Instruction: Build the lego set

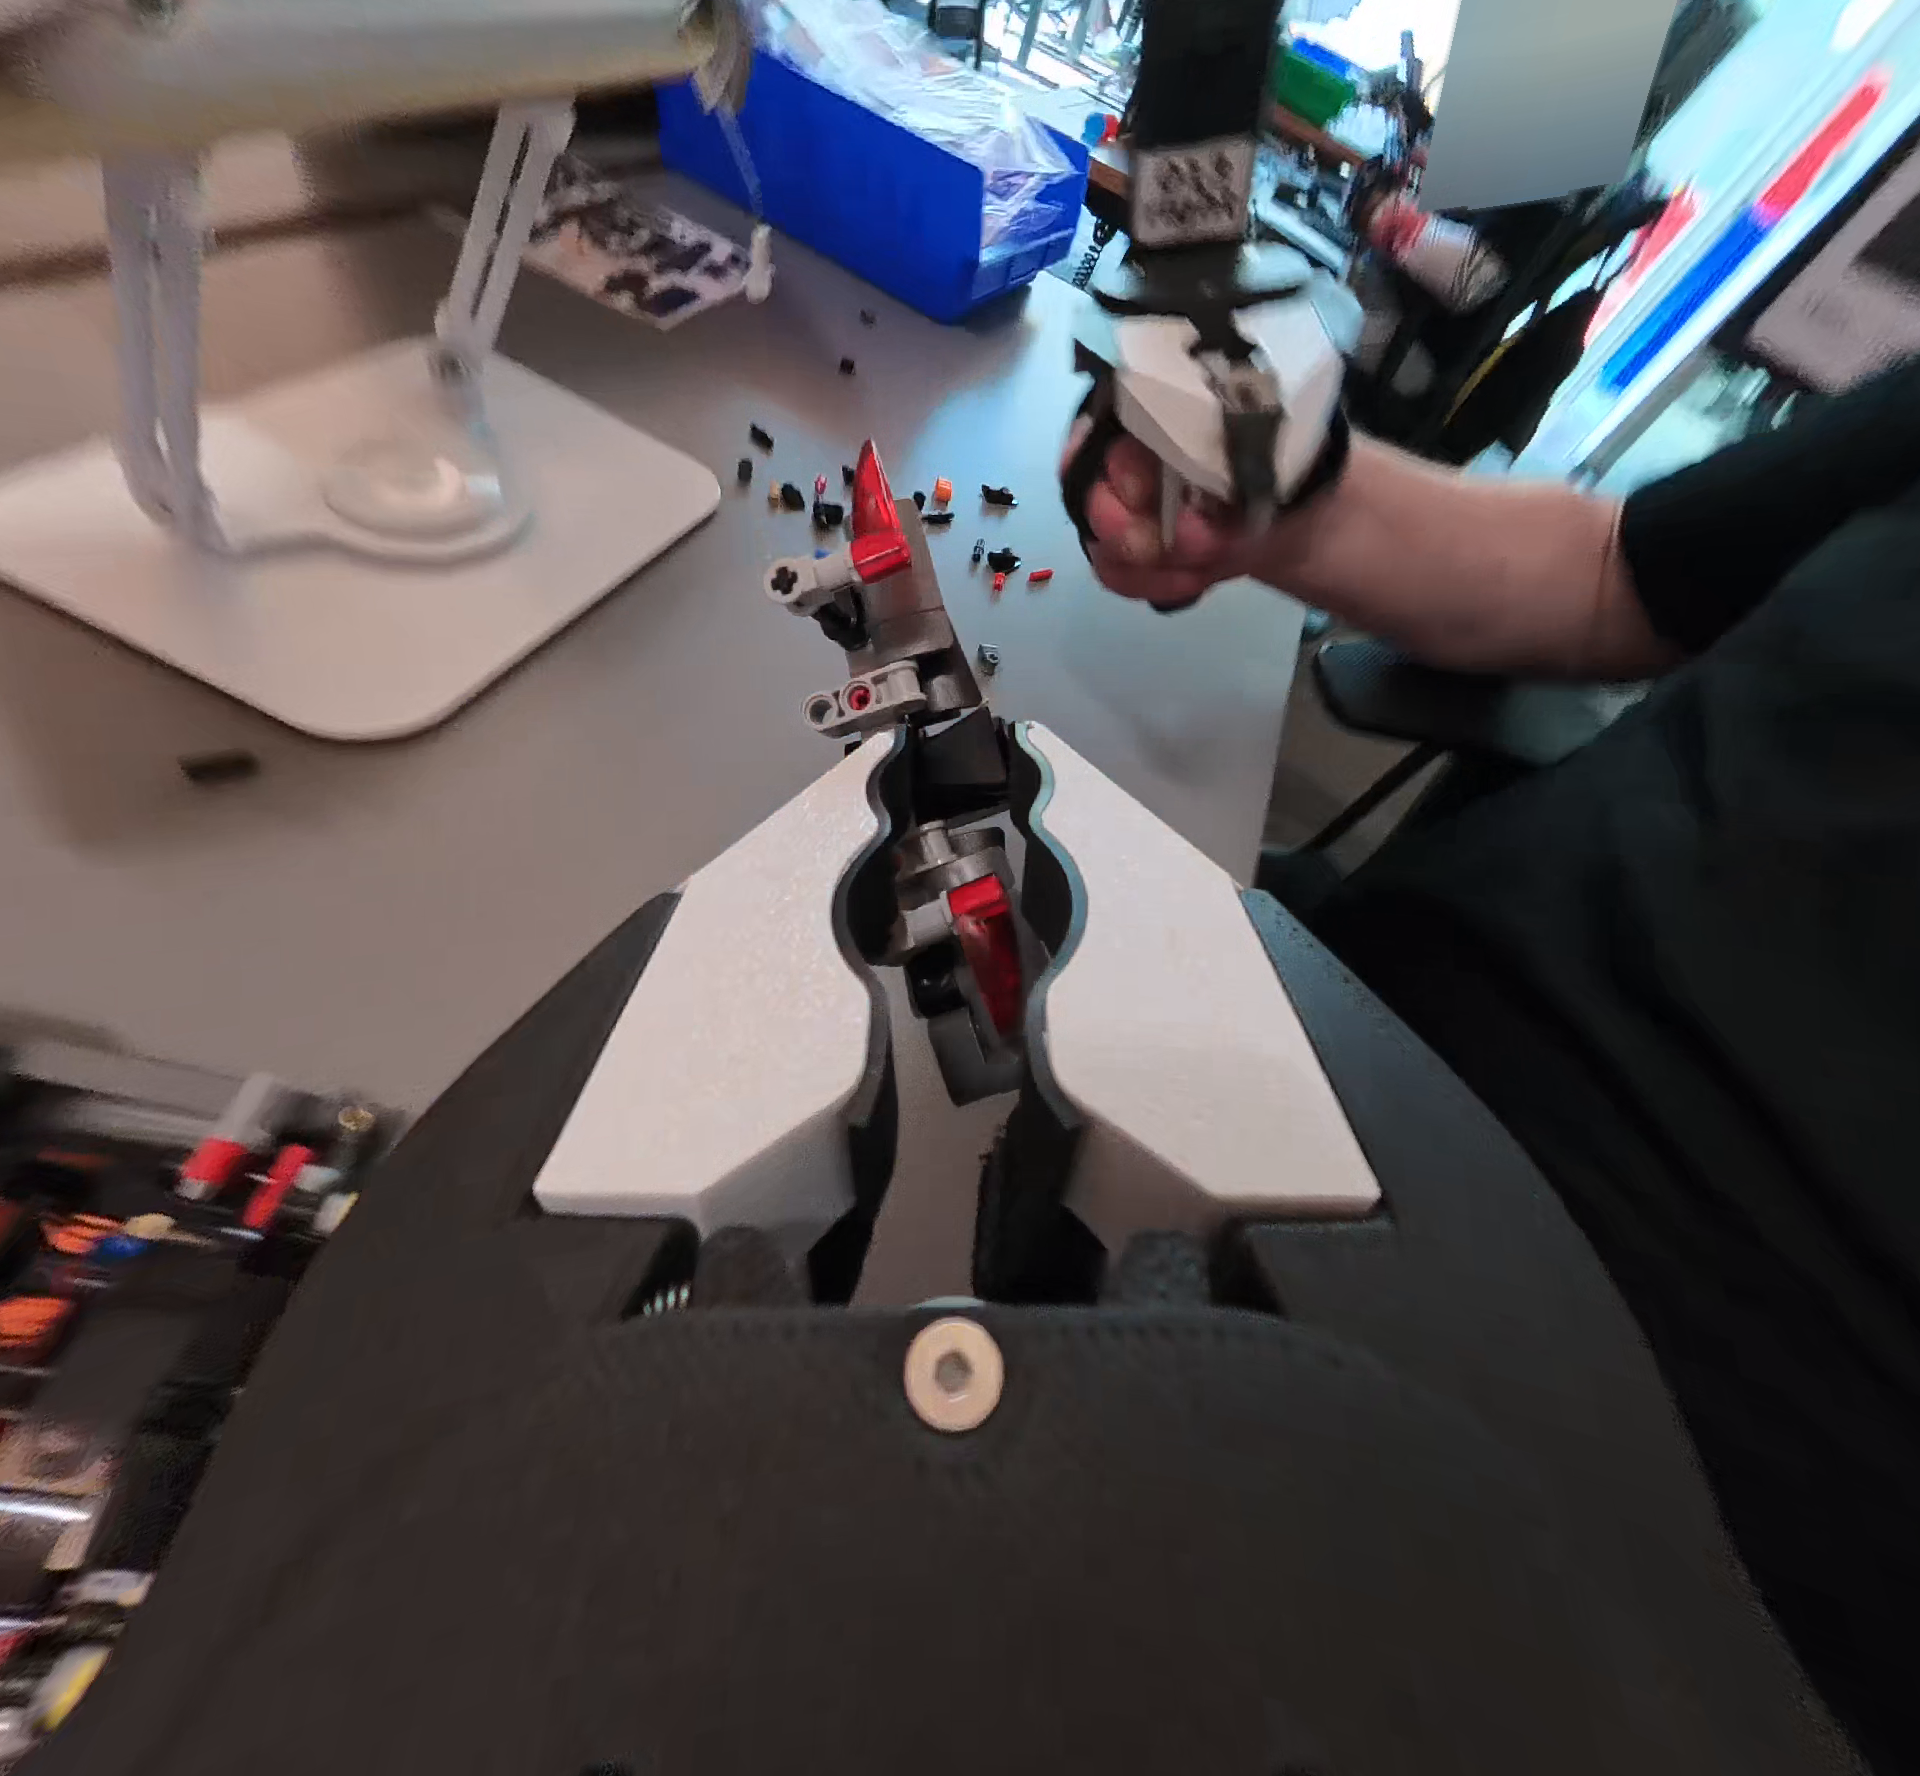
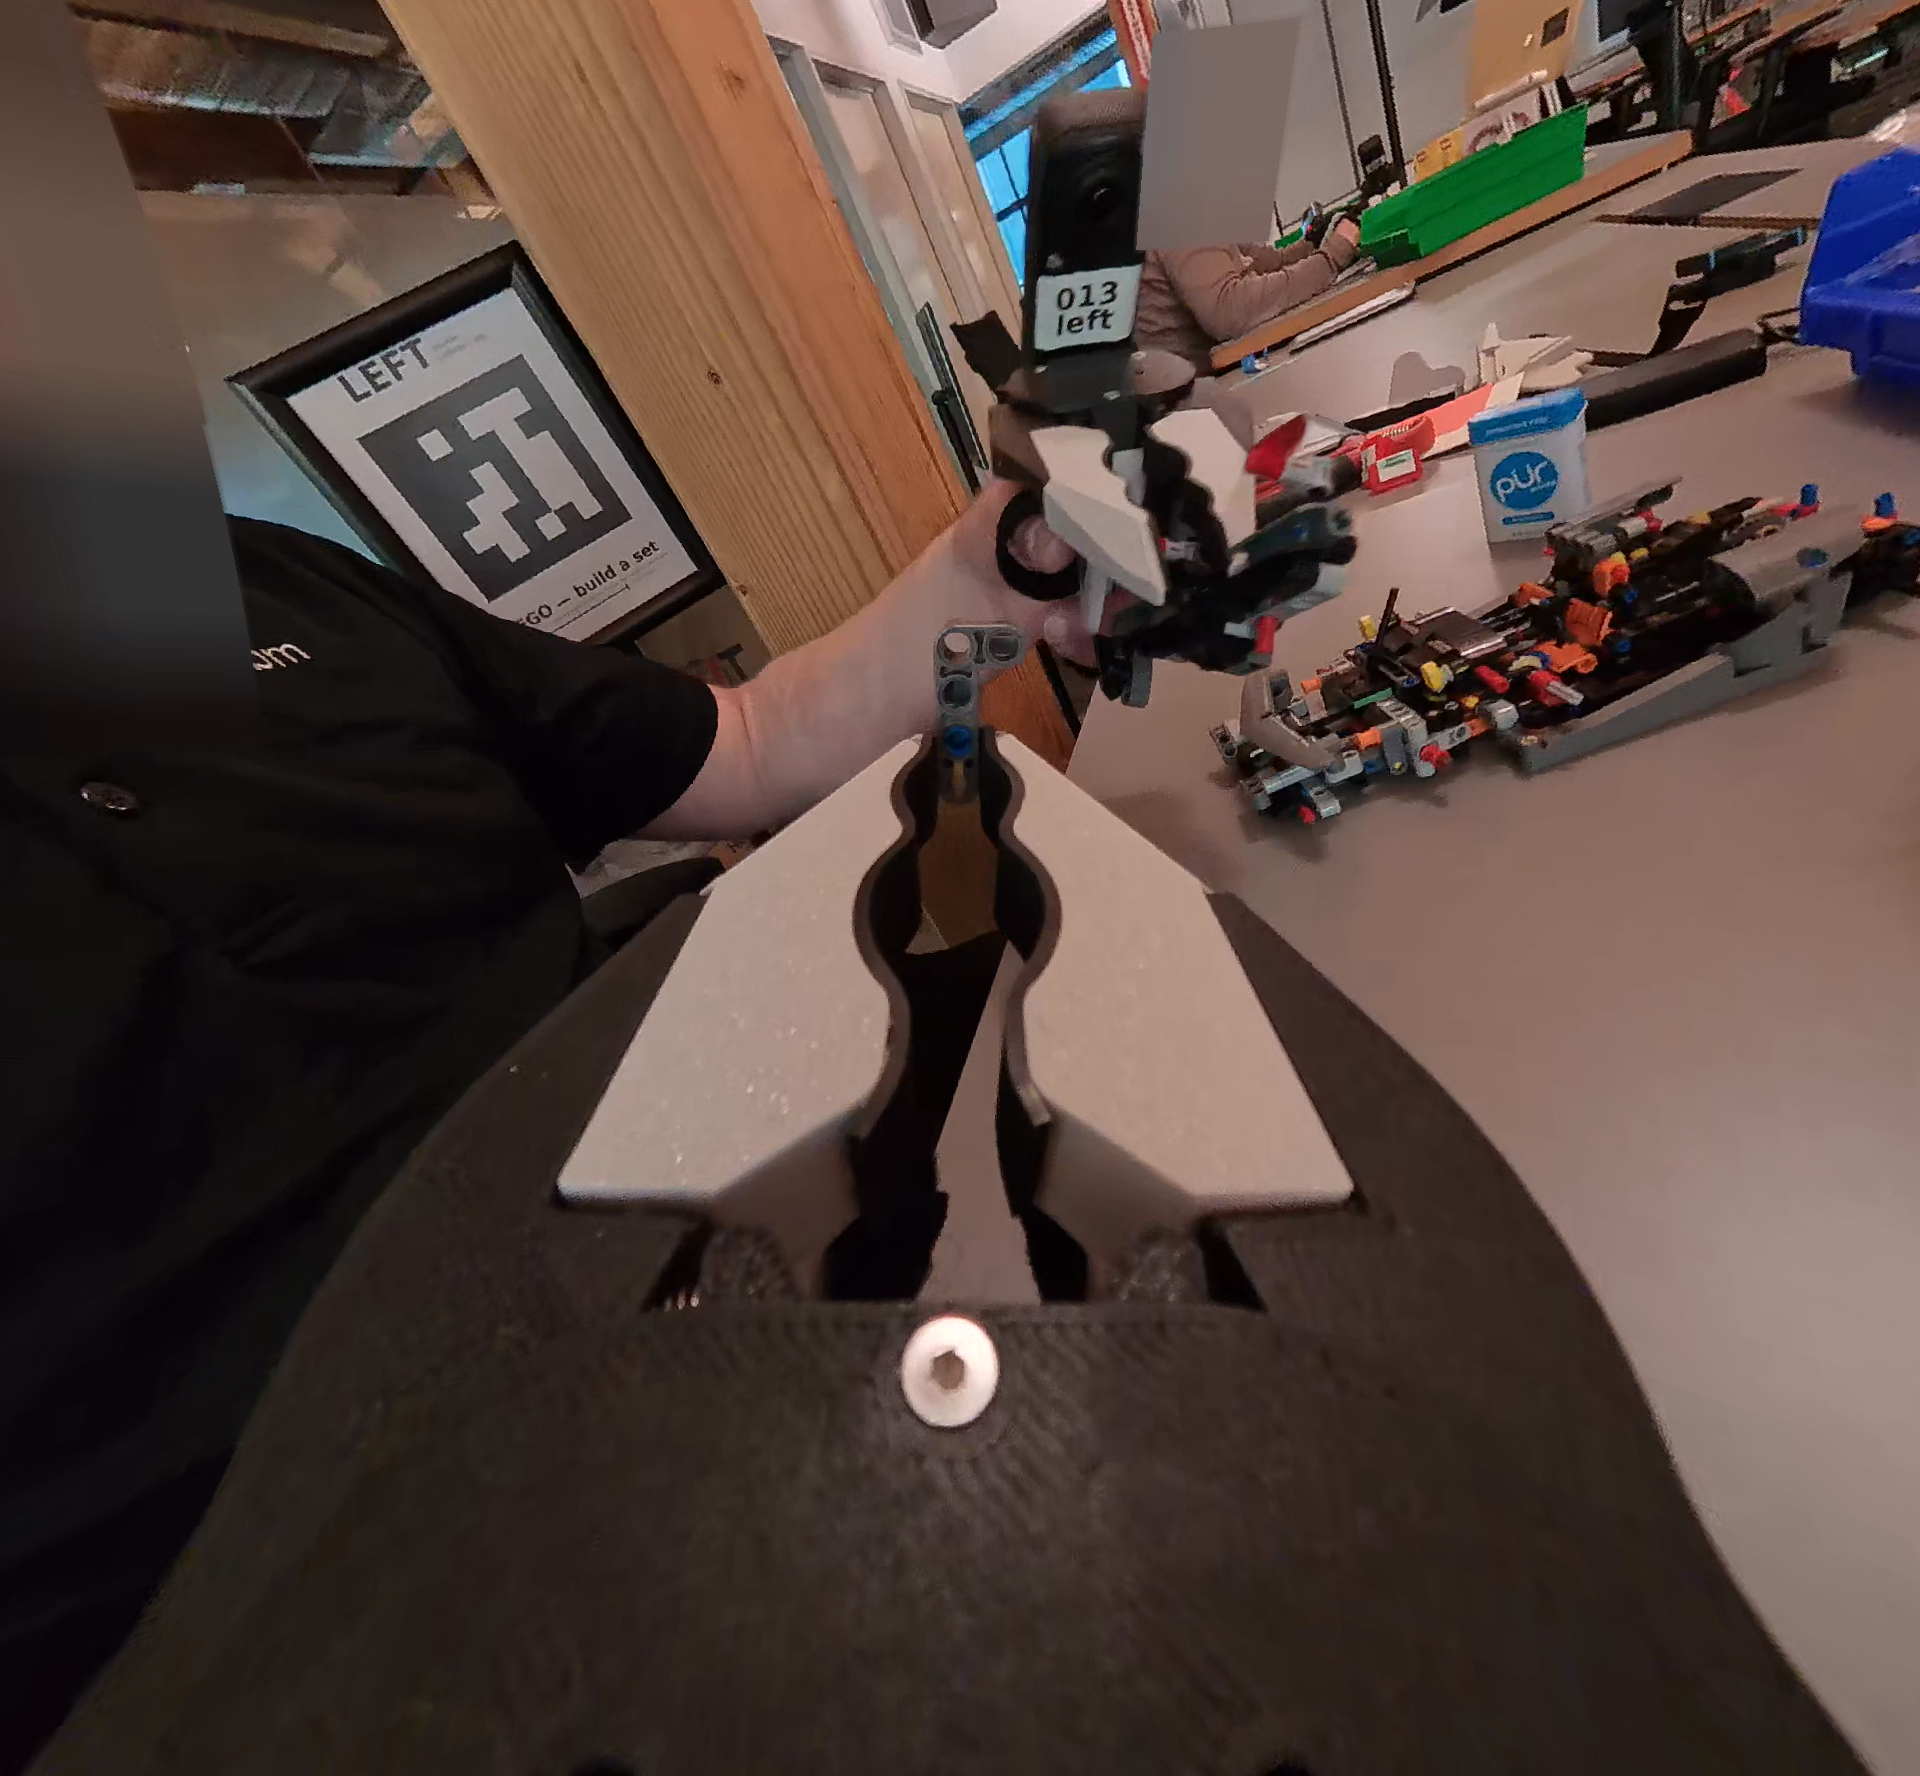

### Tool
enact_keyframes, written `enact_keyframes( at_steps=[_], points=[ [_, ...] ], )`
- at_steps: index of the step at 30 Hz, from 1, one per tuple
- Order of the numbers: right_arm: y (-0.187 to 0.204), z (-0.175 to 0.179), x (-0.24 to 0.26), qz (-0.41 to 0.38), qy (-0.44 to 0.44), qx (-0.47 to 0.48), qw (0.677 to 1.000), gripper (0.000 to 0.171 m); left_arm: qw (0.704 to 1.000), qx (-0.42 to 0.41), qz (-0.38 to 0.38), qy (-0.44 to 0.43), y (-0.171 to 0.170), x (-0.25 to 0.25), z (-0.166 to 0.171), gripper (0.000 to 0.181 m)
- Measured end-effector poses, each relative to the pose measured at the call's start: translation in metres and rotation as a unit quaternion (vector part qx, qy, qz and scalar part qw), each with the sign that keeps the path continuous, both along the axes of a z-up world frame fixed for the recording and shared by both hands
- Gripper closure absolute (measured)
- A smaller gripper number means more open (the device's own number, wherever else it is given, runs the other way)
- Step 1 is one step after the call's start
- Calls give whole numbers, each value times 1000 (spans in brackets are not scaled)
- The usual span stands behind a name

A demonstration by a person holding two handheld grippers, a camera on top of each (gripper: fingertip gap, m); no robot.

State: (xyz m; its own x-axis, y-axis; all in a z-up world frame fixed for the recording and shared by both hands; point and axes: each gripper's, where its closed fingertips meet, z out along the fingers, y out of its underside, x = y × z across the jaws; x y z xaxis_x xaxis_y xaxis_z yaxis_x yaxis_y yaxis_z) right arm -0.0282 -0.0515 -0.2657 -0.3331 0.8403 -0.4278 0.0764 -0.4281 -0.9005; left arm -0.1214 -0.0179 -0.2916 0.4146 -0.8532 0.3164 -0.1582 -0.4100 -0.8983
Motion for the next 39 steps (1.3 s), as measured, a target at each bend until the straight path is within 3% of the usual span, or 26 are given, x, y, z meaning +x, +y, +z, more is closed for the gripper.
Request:
enact_keyframes(
  at_steps=[10, 22, 39],
  points=[
    [9, -31, -3, -26, -44, -45, 998, 166, 996, -79, 9, -51, 16, 1, 2, 166],
    [11, -42, -10, -29, -62, -81, 994, 166, 991, -85, -17, -101, 15, 4, 10, 166],
    [10, -43, -12, -20, -56, -106, 993, 166, 991, -85, -43, -93, 4, 11, 7, 166]
  ],
)
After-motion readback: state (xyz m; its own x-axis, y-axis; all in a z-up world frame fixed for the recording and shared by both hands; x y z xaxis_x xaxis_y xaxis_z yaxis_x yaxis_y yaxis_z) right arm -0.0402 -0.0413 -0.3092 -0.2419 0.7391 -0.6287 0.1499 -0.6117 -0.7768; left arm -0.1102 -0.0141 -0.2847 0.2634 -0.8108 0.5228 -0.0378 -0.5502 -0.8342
